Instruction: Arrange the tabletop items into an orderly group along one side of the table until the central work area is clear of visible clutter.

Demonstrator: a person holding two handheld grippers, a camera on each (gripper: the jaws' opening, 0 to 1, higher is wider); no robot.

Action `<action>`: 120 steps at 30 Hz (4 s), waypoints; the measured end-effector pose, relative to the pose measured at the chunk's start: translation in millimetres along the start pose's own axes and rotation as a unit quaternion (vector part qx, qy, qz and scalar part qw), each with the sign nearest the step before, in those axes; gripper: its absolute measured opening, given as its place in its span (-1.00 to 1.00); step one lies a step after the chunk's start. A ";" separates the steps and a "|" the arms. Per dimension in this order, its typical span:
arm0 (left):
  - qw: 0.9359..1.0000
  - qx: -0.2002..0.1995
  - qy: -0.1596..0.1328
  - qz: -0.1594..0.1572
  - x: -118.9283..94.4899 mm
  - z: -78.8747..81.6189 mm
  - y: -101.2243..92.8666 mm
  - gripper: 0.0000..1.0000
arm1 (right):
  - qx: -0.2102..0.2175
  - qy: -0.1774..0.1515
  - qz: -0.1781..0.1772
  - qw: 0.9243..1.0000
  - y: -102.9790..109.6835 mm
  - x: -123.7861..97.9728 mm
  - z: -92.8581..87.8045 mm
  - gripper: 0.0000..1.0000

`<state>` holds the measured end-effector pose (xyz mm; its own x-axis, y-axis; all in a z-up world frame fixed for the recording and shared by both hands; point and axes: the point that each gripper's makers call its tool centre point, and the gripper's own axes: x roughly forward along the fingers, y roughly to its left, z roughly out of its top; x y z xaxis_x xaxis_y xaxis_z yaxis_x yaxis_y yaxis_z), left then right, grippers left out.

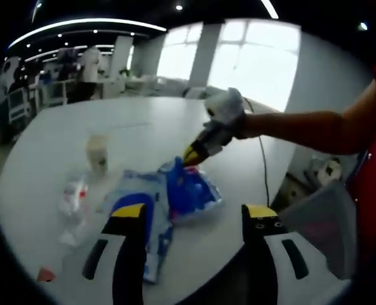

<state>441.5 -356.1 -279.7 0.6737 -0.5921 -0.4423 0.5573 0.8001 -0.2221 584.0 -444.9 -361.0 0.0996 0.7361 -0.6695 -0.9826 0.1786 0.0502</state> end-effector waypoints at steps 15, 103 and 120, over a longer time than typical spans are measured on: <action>1.000 0.008 0.009 -0.012 2.5 -2.7 -7.1 0.14 | 0.077 -0.054 -0.030 0.995 0.5 -29.8 -15.9 -0.98; 0.999 -0.018 0.036 0.012 3.9 -20.5 3.7 0.12 | 0.324 -0.200 -0.280 0.881 -158.3 -156.3 -115.1 -0.98; 0.999 -0.021 0.040 0.013 3.7 -22.7 5.0 0.10 | 0.309 -0.176 -0.288 0.889 -159.6 -149.8 -125.0 -0.95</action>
<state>435.8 -352.1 -302.2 0.6458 -0.5632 -0.5155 0.5190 0.8190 -0.2447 706.4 -665.3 -361.4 0.7079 0.5455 -0.4487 -0.4903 0.8368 0.2439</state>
